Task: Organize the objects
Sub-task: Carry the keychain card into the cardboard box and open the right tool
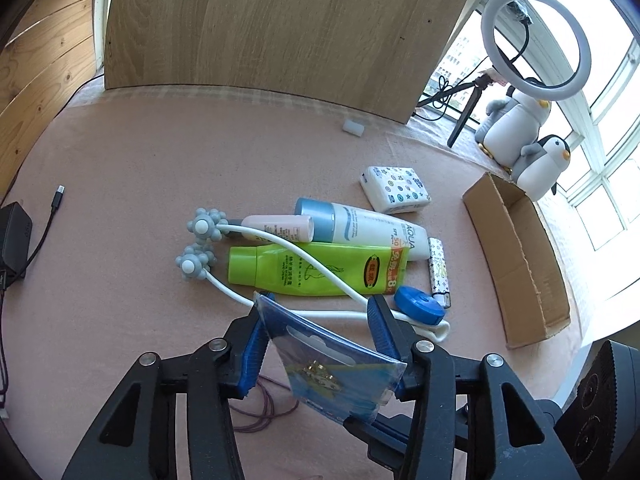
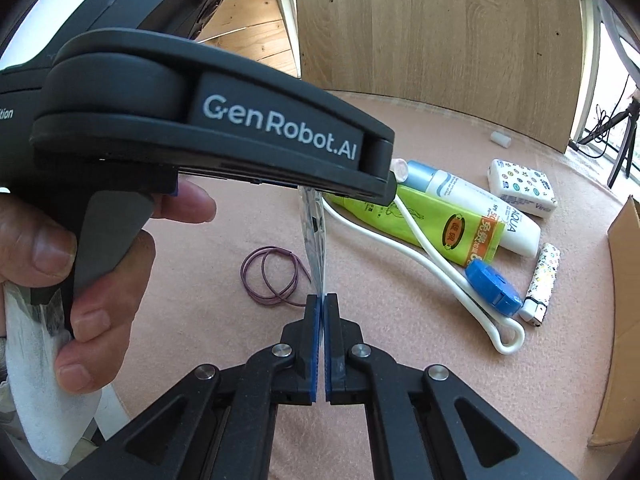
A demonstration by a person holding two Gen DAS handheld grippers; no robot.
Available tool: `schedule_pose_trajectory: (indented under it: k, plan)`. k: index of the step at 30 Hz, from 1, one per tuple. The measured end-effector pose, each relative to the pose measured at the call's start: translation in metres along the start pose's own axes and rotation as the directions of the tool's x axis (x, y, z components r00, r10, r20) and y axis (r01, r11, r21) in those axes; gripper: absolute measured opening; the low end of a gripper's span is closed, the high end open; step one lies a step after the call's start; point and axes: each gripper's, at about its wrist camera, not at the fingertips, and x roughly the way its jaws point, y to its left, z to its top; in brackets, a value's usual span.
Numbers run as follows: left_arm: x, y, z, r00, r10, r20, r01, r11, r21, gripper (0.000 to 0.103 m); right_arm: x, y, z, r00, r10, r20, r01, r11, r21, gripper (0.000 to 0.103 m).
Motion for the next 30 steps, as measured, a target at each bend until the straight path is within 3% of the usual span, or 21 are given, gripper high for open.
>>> schedule_pose_trajectory:
  k: [9,17,24,29,30]
  plan:
    - [-0.027,-0.054,0.029,0.998,0.024,0.057,-0.030,0.993,0.115,0.047,-0.040,-0.020,0.018,0.992,-0.056,0.109,0.052,0.998,0.041,0.001]
    - [-0.038,-0.132,0.056,0.996,-0.021,0.088,-0.001,0.969,0.248,0.047,-0.081,-0.066,0.007,0.966,-0.163,0.201,0.141,0.983,0.118,0.001]
    - [-0.019,-0.233,0.068,0.992,-0.105,0.070,0.070,0.916,0.395,0.047,-0.129,-0.118,-0.007,0.924,-0.304,0.232,0.247,0.938,0.244,0.001]
    - [0.006,-0.308,0.064,0.987,-0.156,0.033,0.122,0.870,0.477,0.047,-0.162,-0.163,-0.037,0.891,-0.402,0.213,0.321,0.887,0.332,0.001]
    - [0.011,-0.320,0.062,0.986,-0.164,0.030,0.128,0.862,0.490,0.055,-0.167,-0.172,-0.042,0.884,-0.422,0.201,0.338,0.874,0.350,0.001]
